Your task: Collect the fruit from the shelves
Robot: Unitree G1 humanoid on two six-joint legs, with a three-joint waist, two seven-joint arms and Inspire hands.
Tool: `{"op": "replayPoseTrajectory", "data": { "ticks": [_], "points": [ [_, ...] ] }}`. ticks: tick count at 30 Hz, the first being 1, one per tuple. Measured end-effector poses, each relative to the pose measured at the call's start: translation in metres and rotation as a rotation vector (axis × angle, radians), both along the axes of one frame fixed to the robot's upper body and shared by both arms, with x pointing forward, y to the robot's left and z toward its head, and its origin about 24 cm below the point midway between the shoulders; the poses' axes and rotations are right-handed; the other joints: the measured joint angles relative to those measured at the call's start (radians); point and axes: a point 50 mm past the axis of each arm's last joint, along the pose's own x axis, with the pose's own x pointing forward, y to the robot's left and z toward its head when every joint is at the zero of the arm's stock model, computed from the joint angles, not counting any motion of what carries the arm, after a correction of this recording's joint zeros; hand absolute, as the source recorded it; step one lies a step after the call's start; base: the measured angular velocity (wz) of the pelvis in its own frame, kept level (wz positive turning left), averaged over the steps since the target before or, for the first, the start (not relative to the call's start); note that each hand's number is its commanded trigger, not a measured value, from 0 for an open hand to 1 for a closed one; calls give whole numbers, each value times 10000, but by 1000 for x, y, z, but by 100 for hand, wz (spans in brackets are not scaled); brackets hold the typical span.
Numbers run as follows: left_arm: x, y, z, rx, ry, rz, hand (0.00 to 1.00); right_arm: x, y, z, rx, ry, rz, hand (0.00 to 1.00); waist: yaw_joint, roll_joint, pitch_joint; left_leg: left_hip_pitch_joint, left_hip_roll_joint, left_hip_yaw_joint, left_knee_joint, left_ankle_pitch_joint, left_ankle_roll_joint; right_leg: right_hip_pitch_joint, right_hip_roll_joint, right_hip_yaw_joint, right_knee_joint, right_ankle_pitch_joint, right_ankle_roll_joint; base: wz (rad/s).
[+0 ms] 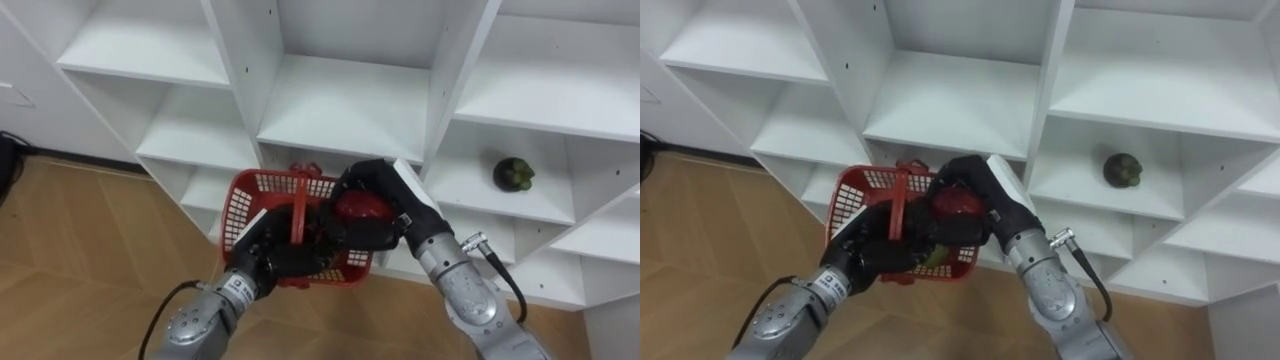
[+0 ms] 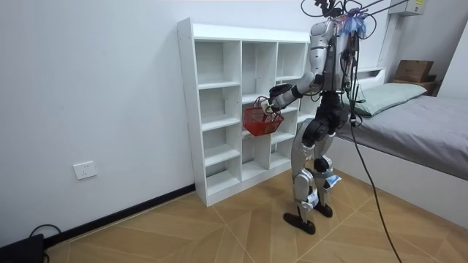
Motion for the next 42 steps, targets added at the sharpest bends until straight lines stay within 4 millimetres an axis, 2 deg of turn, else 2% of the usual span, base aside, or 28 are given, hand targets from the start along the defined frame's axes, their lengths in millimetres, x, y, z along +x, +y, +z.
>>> {"op": "replayPoseTrajectory", "data": {
  "ticks": [9, 22, 42],
  "points": [
    [-1, -1, 1, -423, -1, -61, 100, 0, -2, 1, -200, -270, -322, 100, 1, -15, -9, 6, 2, 35, -1, 0, 0, -9, 20, 37, 2, 0, 1, 0],
    [-1, -2, 3, -887, 4, -50, 100, 1, -7, 1, -527, -438, -483, 100, 7, -135, -83, 17, 7, 57, -4, 1, 0, -8, 53, 67, 10, 0, 1, 0],
    [-9, -3, 1, -1057, 75, -159, 100, -3, -7, -2, -438, -322, -568, 100, -32, -180, -52, 11, 11, 54, -110, -5, -9, 18, 94, 108, -174, 6, 13, 0]
  ]
}}
